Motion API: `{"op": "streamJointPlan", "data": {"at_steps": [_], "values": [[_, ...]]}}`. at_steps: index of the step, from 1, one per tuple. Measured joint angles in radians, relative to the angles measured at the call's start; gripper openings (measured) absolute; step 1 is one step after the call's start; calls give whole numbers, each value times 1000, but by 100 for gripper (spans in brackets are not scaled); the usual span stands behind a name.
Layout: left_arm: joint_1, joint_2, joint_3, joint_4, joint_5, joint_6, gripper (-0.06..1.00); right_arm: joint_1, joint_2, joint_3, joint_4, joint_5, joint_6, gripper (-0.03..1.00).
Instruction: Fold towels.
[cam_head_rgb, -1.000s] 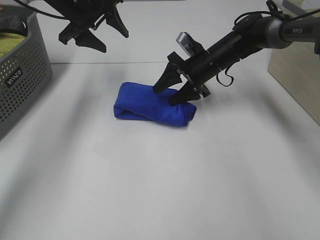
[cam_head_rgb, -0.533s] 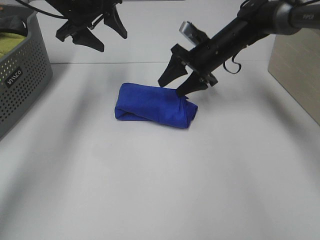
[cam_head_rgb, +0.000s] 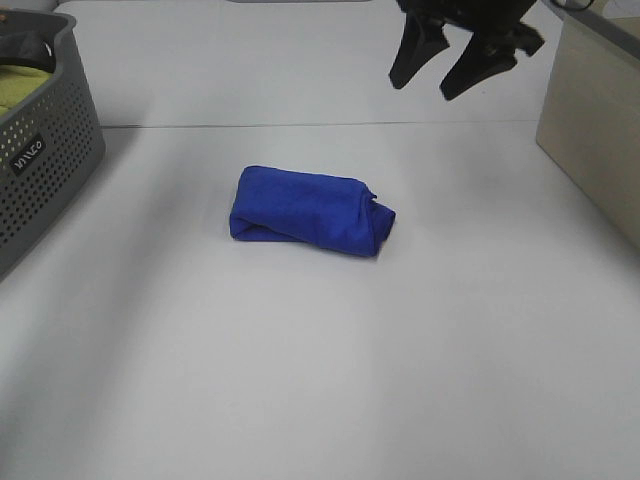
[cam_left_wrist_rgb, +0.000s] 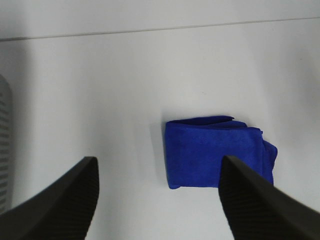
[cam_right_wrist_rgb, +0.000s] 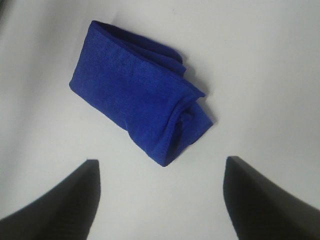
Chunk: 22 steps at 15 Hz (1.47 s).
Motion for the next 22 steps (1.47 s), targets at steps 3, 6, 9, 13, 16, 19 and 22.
{"op": "streamJointPlan", "data": {"at_steps": [3,6,9,13,16,19,22], "values": [[-6,-228,213,84,0,-6,65,0,-199,119,-74,-2,20,68],[-6,-451,481,141,1,-47,65,0,-391,322,-99,-1,22,68],[-6,-748,803,156,6,-64,65,0,-628,588,-128,4,22,68],[-6,-1145,1193,156,7,-67,65,0,-916,936,-190,4,22,68],[-6,-1590,1449,155,9,-59,65,0,-1206,1240,-265,4,22,68],[-6,-1816,1532,122,10,-7,65,0,-1411,1389,-301,-18,13,68],[-6,-1897,1588,59,8,85,65,0,-1554,1474,-318,-78,-14,68]]}}
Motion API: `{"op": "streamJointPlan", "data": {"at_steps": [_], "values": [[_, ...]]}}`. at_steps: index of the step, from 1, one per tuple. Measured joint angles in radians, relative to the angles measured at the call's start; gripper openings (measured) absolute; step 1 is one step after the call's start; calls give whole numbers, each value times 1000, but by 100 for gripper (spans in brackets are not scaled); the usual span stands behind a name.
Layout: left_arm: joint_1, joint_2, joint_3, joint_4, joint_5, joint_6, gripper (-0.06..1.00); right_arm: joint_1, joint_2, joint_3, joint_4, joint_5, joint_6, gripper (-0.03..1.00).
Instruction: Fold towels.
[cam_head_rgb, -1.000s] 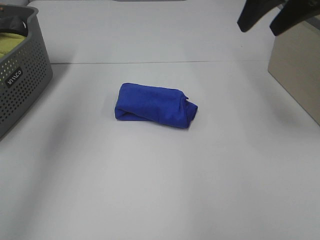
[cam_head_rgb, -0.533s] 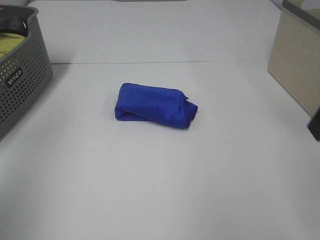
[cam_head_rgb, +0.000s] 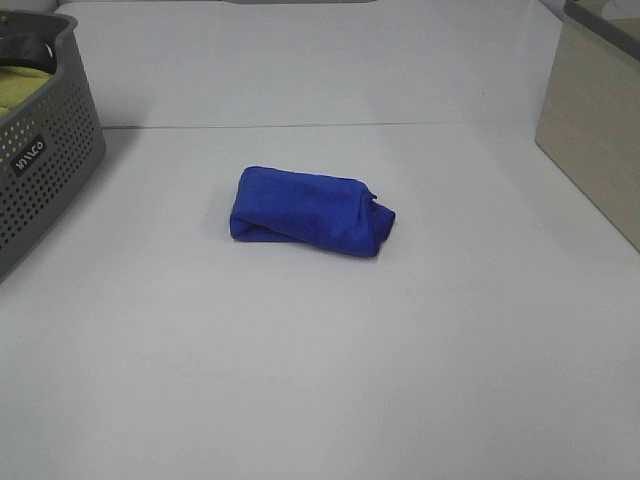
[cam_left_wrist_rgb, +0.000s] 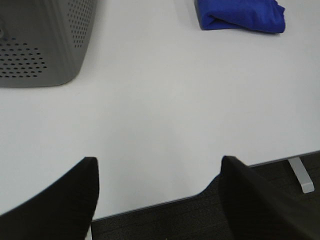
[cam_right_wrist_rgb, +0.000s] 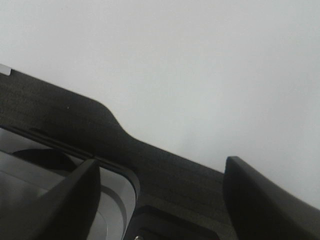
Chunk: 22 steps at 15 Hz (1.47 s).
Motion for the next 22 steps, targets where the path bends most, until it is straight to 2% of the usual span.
{"op": "streamJointPlan", "data": {"at_steps": [4,7,17,19,22], "values": [[0,-7,36,-52,-61,119,65,0,-130,25,-4,-19,-10,68],[0,-7,67,-63,-116,129,65,0,-137,25,-4,-21,-26,68],[0,-7,67,-66,-121,129,65,0,-137,25,-5,-22,-27,68],[34,-7,67,-66,-121,129,65,-5,-137,25,-5,-22,-27,68],[138,-8,67,-66,-124,129,65,-146,-219,25,11,-25,-28,68]]}}
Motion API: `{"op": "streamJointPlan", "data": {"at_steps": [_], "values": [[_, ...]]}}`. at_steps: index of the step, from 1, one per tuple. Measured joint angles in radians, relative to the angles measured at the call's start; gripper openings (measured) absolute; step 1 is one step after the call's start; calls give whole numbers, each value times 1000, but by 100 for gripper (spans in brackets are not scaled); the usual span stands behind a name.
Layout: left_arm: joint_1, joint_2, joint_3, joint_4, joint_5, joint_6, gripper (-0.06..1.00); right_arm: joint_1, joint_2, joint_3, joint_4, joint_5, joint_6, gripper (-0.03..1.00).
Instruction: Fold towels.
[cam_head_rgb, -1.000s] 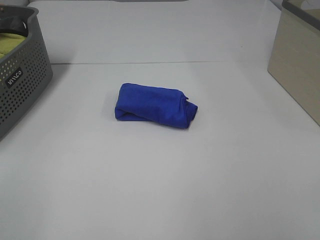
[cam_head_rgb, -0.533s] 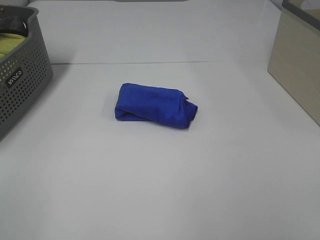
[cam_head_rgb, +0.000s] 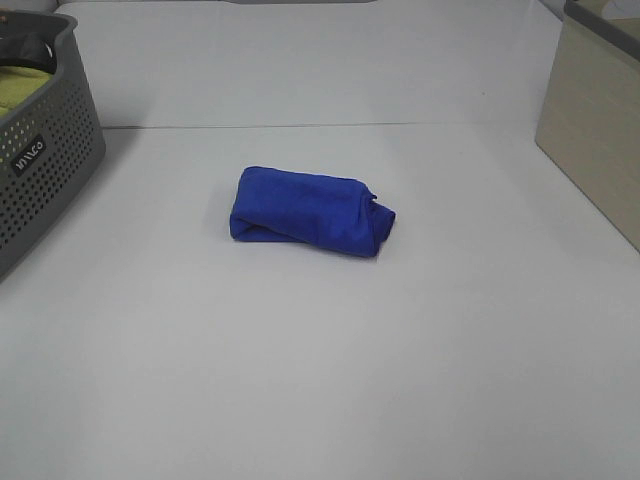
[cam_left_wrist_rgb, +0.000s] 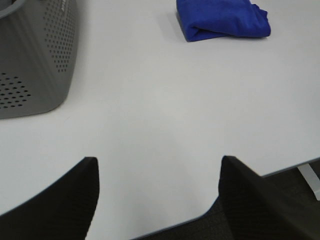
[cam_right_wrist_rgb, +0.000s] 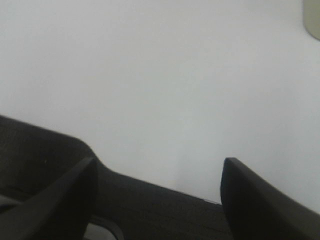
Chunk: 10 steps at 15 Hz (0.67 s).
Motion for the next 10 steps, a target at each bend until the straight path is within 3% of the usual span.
{"op": "streamJointPlan", "data": {"at_steps": [3,6,10], "values": [[36,-26,0,0,-4,0,65,-82,-125,0,2,0,0,68],[36,-89,0,0,-8,0,65,-94,-293,3,34,1,0,68],[36,-91,0,0,-9,0,65,-94,-300,4,41,1,0,68]]}}
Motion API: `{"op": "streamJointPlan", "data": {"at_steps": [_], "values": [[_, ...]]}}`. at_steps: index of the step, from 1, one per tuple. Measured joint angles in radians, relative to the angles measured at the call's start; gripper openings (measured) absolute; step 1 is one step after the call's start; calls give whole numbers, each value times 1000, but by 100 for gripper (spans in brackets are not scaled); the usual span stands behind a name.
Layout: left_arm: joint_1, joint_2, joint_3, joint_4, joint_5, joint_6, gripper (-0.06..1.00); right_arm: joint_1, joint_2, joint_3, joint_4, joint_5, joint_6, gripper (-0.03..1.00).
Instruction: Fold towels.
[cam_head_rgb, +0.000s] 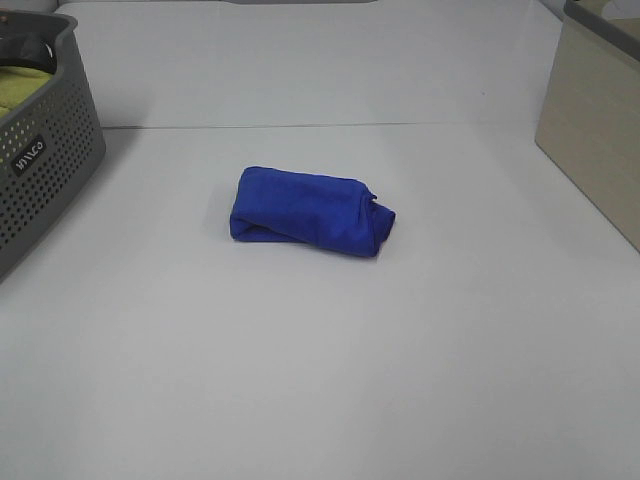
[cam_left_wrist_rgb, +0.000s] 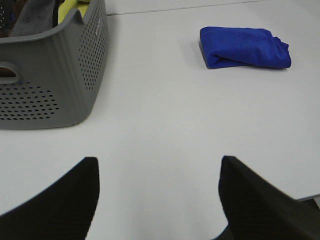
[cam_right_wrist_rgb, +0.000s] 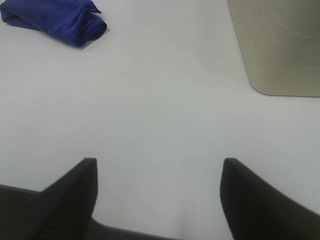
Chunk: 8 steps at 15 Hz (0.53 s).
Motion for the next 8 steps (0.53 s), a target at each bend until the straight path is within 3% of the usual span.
{"op": "streamJointPlan", "data": {"at_steps": [8], "values": [[0,0,0,0,0,0,65,0,0,0,0,0,-1,68]]}}
